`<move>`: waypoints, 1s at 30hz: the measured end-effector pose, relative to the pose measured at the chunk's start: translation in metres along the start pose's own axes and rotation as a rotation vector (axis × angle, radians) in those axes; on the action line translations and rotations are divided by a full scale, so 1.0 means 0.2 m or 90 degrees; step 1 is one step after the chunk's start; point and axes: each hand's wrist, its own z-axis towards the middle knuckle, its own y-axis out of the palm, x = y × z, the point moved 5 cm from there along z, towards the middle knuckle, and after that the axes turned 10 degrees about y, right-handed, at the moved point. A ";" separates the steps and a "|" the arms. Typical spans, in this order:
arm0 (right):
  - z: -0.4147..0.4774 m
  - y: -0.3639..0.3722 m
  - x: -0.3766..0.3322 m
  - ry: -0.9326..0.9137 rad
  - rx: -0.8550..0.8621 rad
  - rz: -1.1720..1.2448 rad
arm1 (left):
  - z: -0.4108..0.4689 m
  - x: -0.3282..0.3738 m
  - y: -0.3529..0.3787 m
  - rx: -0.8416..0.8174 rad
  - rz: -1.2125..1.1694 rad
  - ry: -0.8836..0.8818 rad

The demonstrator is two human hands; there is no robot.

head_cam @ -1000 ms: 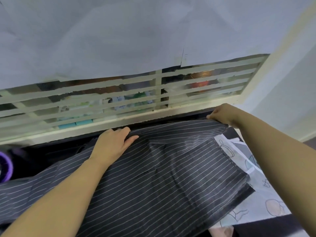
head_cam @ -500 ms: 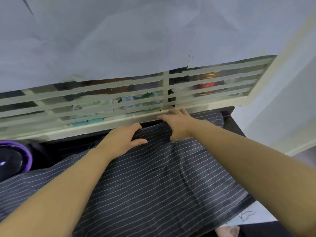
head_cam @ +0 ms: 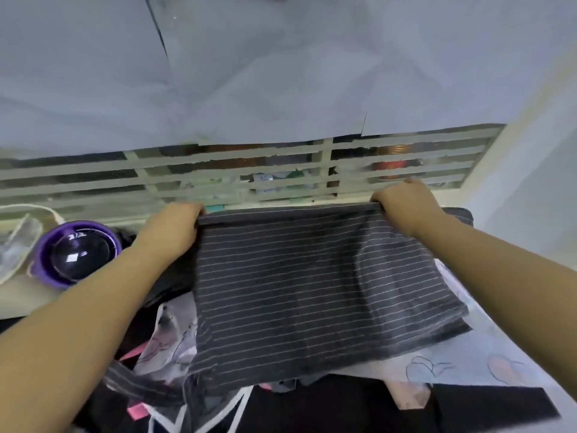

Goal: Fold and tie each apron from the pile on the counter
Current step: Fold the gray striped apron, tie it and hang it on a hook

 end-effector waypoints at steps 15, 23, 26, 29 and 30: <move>-0.87 0.32 0.00 -0.047 -0.089 0.013 | -0.74 0.19 0.43 -0.019 0.090 0.263; -1.06 0.43 0.14 -0.062 -0.044 -0.042 | -0.91 0.23 0.54 -0.144 0.140 0.372; -1.10 0.52 0.15 -0.022 -0.251 -0.168 | -0.93 0.26 0.57 -0.260 0.101 0.329; -1.11 0.55 0.15 0.023 -0.392 -0.193 | -0.92 0.27 0.55 -0.272 0.121 0.339; -1.11 0.56 0.16 0.051 -0.448 -0.188 | -0.90 0.28 0.53 -0.243 0.114 0.344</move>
